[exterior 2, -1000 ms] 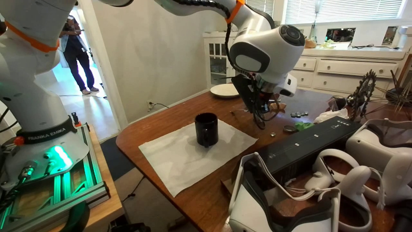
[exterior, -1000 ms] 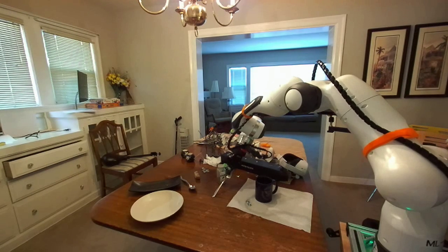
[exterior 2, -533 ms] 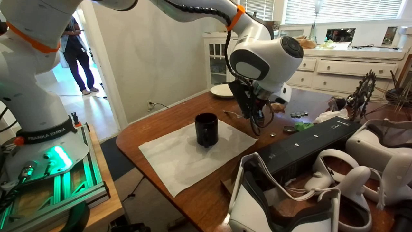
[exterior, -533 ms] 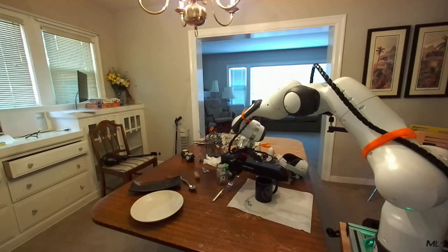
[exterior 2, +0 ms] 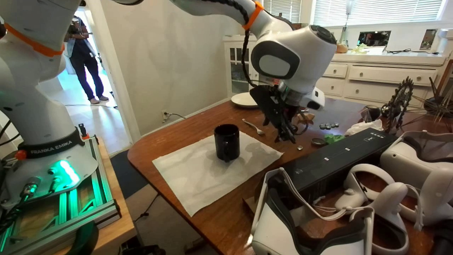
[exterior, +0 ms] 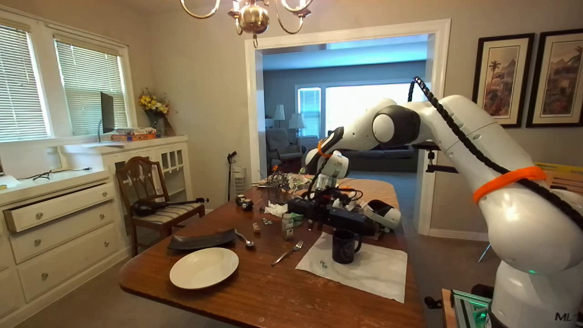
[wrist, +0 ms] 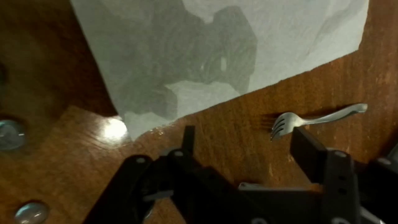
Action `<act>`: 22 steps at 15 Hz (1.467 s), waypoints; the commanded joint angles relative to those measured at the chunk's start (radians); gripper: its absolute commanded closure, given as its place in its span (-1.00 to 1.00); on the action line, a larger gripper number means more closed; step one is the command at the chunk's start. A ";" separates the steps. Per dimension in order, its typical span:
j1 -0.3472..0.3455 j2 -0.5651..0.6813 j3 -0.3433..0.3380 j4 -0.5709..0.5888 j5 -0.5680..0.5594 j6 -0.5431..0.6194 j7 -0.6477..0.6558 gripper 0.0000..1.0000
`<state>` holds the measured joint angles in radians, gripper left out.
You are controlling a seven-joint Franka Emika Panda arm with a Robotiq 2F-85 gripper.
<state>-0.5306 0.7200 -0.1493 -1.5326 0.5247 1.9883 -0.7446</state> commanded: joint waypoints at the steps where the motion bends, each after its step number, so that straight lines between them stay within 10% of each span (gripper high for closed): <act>1: 0.053 -0.229 -0.053 -0.230 -0.191 0.074 0.011 -1.00; 14: 0.207 -0.667 -0.120 -0.790 -1.021 0.366 0.099 -1.00; 22: 0.217 -0.668 -0.110 -0.778 -0.994 0.357 0.086 -1.00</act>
<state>-0.3379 0.0700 -0.2536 -2.2838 -0.4321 2.3331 -0.6656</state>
